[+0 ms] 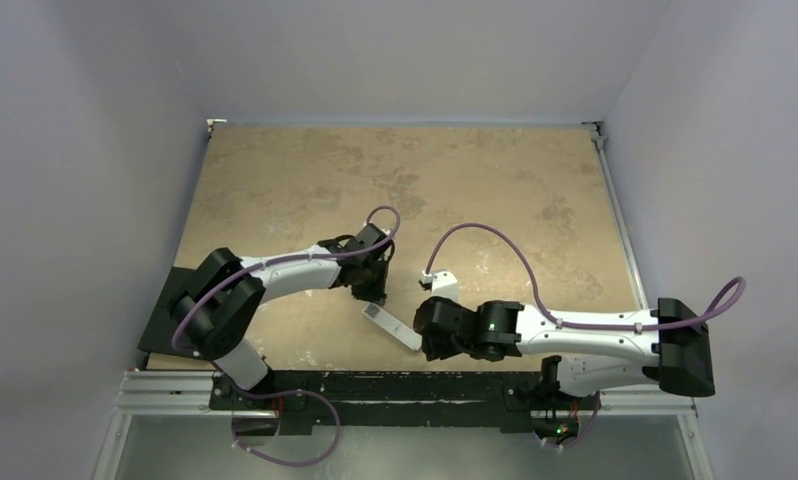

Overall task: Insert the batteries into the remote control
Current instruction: Adjust the remote control at the center of the board.

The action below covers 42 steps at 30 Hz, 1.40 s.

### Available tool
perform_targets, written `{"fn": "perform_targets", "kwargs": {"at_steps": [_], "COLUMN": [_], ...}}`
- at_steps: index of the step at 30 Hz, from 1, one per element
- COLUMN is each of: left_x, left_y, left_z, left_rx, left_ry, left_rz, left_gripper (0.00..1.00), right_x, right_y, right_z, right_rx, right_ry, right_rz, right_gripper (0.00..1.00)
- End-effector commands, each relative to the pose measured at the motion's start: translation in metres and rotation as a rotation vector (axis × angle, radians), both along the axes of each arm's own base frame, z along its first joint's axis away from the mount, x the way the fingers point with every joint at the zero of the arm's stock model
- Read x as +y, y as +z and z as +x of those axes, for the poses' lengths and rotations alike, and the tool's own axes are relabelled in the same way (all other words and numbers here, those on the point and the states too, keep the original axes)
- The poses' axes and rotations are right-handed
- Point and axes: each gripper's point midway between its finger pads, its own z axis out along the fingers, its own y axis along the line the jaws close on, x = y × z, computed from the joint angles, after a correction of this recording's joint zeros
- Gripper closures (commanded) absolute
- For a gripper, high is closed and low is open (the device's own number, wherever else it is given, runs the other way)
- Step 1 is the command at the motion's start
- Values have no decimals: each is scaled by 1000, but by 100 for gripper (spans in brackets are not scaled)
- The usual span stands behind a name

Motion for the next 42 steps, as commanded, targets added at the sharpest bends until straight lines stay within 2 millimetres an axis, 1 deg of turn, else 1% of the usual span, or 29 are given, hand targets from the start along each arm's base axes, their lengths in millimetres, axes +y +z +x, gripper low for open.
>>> {"fn": "perform_targets", "kwargs": {"at_steps": [1, 13, 22, 28, 35, 40, 41, 42], "left_x": [11, 27, 31, 35, 42, 56, 58, 60], "left_y": [8, 16, 18, 23, 35, 48, 50, 51], "left_z": [-5, -17, -24, -29, -32, -24, -23, -23], "left_rx": [-24, -35, -28, -33, -46, -108, -117, -123], "left_ry": [-4, 15, 20, 23, 30, 79, 90, 96], "left_rz": [18, 28, 15, 7, 11, 58, 63, 70], "left_gripper": [100, 100, 100, 100, 100, 100, 95, 88], "right_x": [3, 5, 6, 7, 9, 8, 8, 9], "right_y": [4, 5, 7, 7, 7, 5, 4, 3], "right_z": [5, 13, 19, 24, 32, 40, 41, 42], "right_rx": [-23, -39, -58, -69, -76, -69, -64, -59], "right_ry": [-30, -83, -112, -124, -137, -159, -164, -166], "right_rz": [10, -3, -49, -64, -80, -80, -79, -78], "right_gripper": [59, 49, 47, 45, 45, 44, 43, 42]}}
